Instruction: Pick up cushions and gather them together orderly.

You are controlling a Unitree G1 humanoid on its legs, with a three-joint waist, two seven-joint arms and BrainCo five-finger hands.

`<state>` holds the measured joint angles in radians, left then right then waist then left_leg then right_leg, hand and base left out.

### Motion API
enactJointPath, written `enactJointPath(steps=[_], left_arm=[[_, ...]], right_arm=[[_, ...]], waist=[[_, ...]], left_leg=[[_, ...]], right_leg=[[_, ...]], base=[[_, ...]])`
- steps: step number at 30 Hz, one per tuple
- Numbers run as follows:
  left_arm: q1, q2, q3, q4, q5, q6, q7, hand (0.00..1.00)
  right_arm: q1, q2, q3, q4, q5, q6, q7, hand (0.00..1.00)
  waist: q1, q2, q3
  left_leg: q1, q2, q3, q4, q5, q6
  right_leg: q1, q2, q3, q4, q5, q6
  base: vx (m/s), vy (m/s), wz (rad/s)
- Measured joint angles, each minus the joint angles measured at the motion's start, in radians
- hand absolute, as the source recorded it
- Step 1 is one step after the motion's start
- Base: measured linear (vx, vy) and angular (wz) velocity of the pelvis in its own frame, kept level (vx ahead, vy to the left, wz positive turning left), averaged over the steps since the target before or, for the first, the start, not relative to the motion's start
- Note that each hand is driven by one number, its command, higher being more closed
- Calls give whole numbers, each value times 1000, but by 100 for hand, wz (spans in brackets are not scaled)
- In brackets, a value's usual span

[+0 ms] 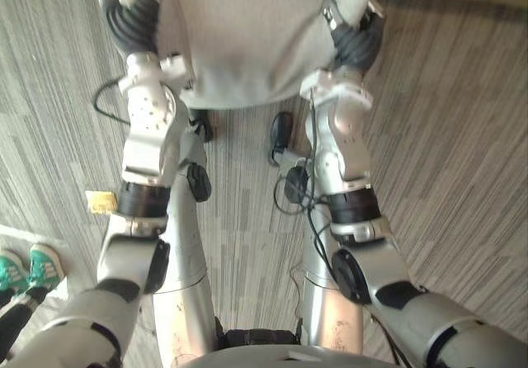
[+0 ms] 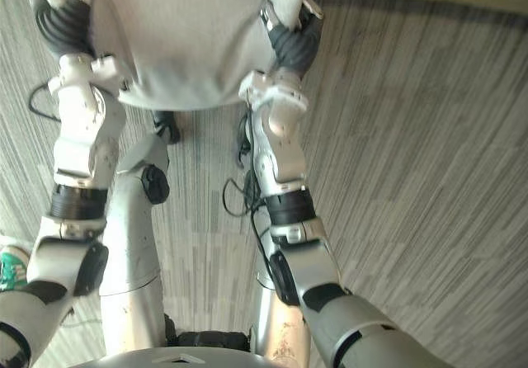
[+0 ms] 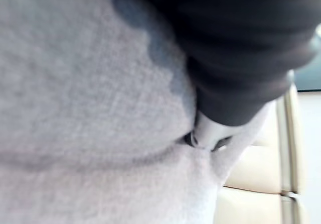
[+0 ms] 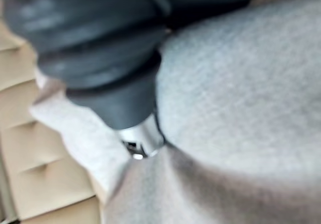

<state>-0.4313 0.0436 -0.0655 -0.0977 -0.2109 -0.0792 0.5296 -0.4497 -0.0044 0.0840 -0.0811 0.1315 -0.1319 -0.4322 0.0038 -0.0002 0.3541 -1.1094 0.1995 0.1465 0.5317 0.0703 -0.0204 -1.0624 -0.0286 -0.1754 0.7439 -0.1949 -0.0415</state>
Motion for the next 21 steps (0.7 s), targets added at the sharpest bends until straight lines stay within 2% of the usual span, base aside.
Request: enactJointPath(steps=[2,3,5,6,7,12,14,16,21], left_arm=[[86,-12,-19,-10,0,-4,-20,100],[160,-14,-30,-12,0,-8,-49,100],[232,-14,-41,-13,0,-8,-72,100],[320,-15,-45,-14,-6,-8,-107,100],[350,-15,-45,-14,-8,-8,-119,100],[559,-14,-47,-40,-24,-8,-202,100],[631,-13,-45,-74,-28,-8,-232,100],[658,-14,-44,-87,-33,-8,-248,100],[663,-15,-44,-85,-32,-8,-258,100]], right_arm=[[109,1,21,-24,-4,-8,19,100],[193,3,34,-24,-4,-12,49,100],[274,2,44,-24,-4,-11,81,100],[363,-1,65,-23,-3,-10,110,100],[392,-2,71,-23,-3,-10,126,100],[598,-13,105,-68,-3,7,209,100],[662,-12,109,-104,-4,7,247,100],[669,-10,105,-106,-6,7,259,100],[644,-5,81,-75,-15,6,282,100]], waist=[[-2,-1,-1],[-3,-2,-1],[1,-2,-2],[7,-2,-3],[8,-2,-6],[24,-19,-95],[26,-38,-161],[27,-51,-194],[19,-62,-220]], left_leg=[[107,-1,15,-4,-21,5],[195,-4,20,-7,-46,6],[281,-7,22,-6,-75,5],[388,-7,31,-12,-105,6],[422,-7,35,-13,-116,6],[637,-9,65,-43,-187,5],[692,-16,78,-66,-206,6],[734,-19,86,-74,-224,6],[801,-47,102,-69,-263,17]], right_leg=[[120,-1,4,-36,-8,16],[219,0,6,-68,-10,19],[319,0,7,-99,-17,31],[441,4,11,-147,-21,37],[480,5,13,-163,-23,39],[732,12,33,-296,-22,63],[798,11,45,-357,-12,76],[853,11,55,-405,0,85],[913,-11,77,-404,4,91]], base=[[154,-28,-3],[171,5,0],[203,29,-2],[175,53,-6],[216,75,-12],[175,68,-8],[156,82,-9],[98,69,-11],[74,86,-9]])
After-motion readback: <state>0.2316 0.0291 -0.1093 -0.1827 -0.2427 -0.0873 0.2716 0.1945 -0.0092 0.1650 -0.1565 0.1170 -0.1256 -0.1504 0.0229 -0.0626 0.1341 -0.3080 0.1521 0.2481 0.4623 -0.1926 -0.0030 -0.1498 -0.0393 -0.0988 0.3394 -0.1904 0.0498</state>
